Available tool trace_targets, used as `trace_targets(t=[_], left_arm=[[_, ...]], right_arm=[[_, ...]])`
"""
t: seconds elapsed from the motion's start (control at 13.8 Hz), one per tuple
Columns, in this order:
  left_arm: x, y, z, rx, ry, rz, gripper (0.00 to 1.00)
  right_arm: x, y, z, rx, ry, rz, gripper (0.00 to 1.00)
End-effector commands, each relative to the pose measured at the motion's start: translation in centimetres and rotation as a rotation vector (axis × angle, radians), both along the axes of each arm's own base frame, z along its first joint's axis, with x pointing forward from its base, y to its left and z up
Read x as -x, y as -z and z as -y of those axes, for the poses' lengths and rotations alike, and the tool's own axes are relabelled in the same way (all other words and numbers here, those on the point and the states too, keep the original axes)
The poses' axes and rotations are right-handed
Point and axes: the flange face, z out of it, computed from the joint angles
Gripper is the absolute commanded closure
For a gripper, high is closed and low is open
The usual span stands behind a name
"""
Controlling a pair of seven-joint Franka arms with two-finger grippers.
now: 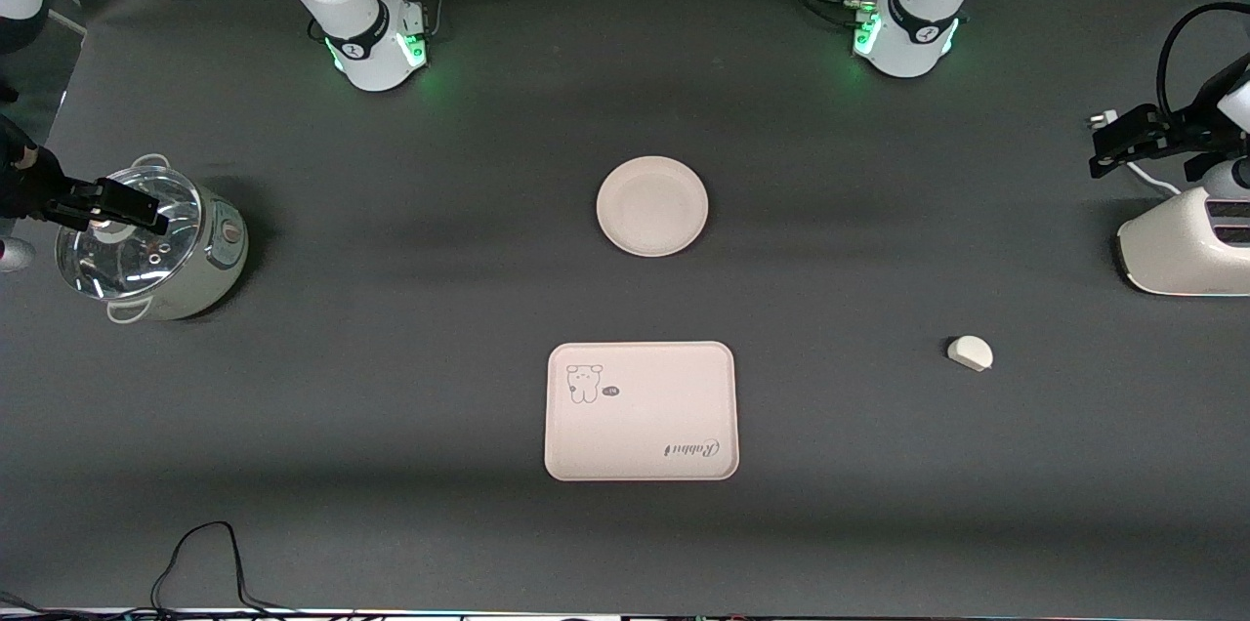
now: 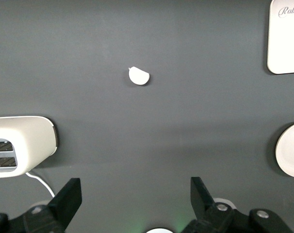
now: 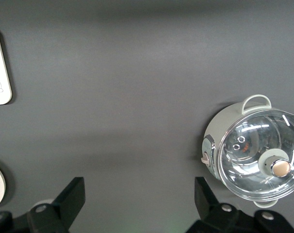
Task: Place bun in plate and plate on tray
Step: 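Lower the left gripper onto the white bun and close on it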
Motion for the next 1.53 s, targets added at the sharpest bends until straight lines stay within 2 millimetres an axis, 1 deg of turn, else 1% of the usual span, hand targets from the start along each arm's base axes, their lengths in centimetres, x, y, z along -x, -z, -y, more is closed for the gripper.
trace_targets(t=[0.0, 0.15, 0.22, 0.36, 0.51, 0.58, 0.73, 0.87, 0.95, 1.02, 1.16, 1.45], left_arm=[[0.7, -0.1, -0.3, -0.019, -0.015, -0.006, 0.0], [0.3, 0.2, -0.3, -0.024, -0.009, -0.002, 0.0], [-0.2, 0.9, -0.5, -0.048, -0.006, -0.009, 0.0], [-2.0, 4.4, -0.2, -0.055, 0.016, -0.071, 0.0], [-5.5, 9.1, -0.2, -0.042, 0.02, -0.056, 0.0], [-7.6, 12.3, -0.4, -0.035, 0.019, -0.039, 0.0], [-11.0, 18.1, -0.2, -0.022, 0.02, 0.003, 0.01], [-13.1, 24.2, -0.2, -0.017, 0.007, 0.017, 0.02], [-13.7, 27.0, -0.3, -0.015, 0.007, 0.017, 0.02], [-13.8, 29.4, -0.3, -0.013, 0.008, 0.008, 0.03], [-13.1, 33.7, 0.0, -0.007, -0.022, -0.004, 0.03], [-9.8, 40.3, 0.4, 0.0, -0.021, 0.058, 0.01]], right_arm=[[0.2, -0.1, 0.2, 0.02, -0.023, -0.002, 0.0], [0.2, -0.1, 0.2, 0.02, -0.023, -0.002, 0.0], [0.3, -0.1, 0.3, 0.02, -0.022, -0.002, 0.0], [0.3, -0.1, 0.3, 0.02, -0.022, -0.002, 0.0], [0.2, -0.1, 0.2, 0.02, -0.023, -0.002, 0.0], [0.2, -0.1, 0.2, 0.02, -0.025, -0.002, 0.0], [0.3, -0.1, 0.3, 0.02, -0.023, -0.002, 0.0], [0.2, -0.1, 0.2, 0.02, -0.023, -0.002, 0.0], [0.3, -0.1, 0.3, 0.02, -0.022, -0.002, 0.0], [0.3, -0.1, 0.3, 0.02, -0.022, -0.002, 0.0], [0.3, -0.1, 0.2, 0.02, -0.023, -0.003, 0.0], [0.3, -0.1, 0.2, 0.02, -0.025, -0.005, 0.0]])
